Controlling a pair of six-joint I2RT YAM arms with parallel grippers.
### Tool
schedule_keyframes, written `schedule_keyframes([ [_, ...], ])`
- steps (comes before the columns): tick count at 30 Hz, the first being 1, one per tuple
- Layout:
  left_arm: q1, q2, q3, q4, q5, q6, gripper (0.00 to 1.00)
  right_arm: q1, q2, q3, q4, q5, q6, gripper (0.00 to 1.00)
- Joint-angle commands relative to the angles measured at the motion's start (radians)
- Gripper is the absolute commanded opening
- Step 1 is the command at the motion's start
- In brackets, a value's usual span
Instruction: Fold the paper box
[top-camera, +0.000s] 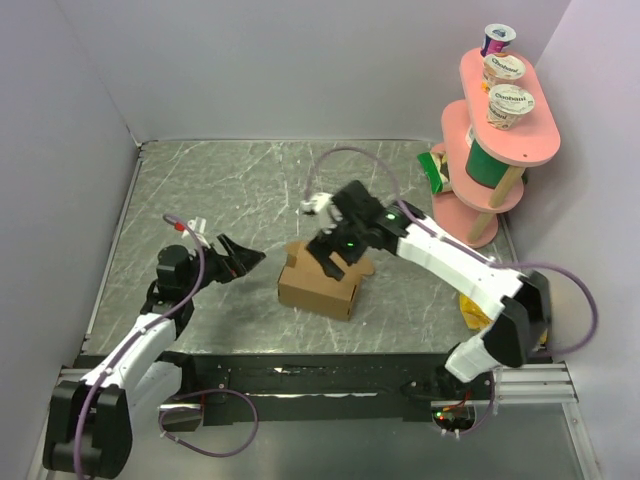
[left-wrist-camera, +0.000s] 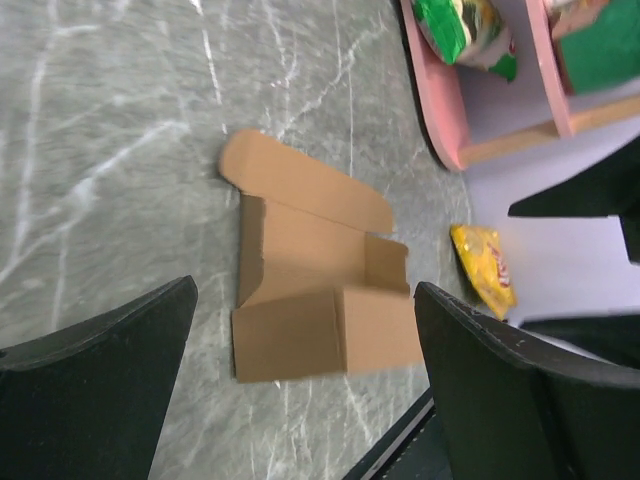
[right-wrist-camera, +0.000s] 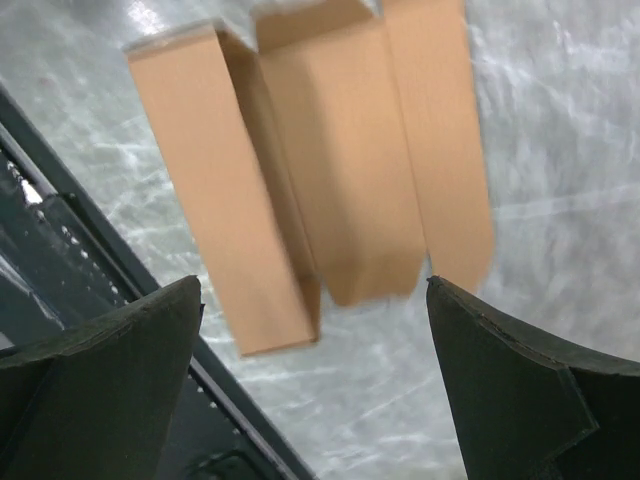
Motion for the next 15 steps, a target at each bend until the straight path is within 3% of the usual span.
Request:
schedule_keyframes([
  [1, -0.086, 0.000, -0.011, 0.054, -0.122, 0.084, 0.97, -0.158, -0.201, -0.187, 0.171, -0.015, 0.172, 1.00],
  [8, -0.169, 0.031, 0.011, -0.004, -0.207, 0.086, 0.98, -0.396, -0.256, -0.483, 0.366, -0.105, 0.411, 0.96],
  [15, -0.216, 0.042, -0.017, 0.081, -0.187, 0.069, 0.96, -0.461, -0.250, -0.723, 0.668, -0.113, 0.622, 0.94],
])
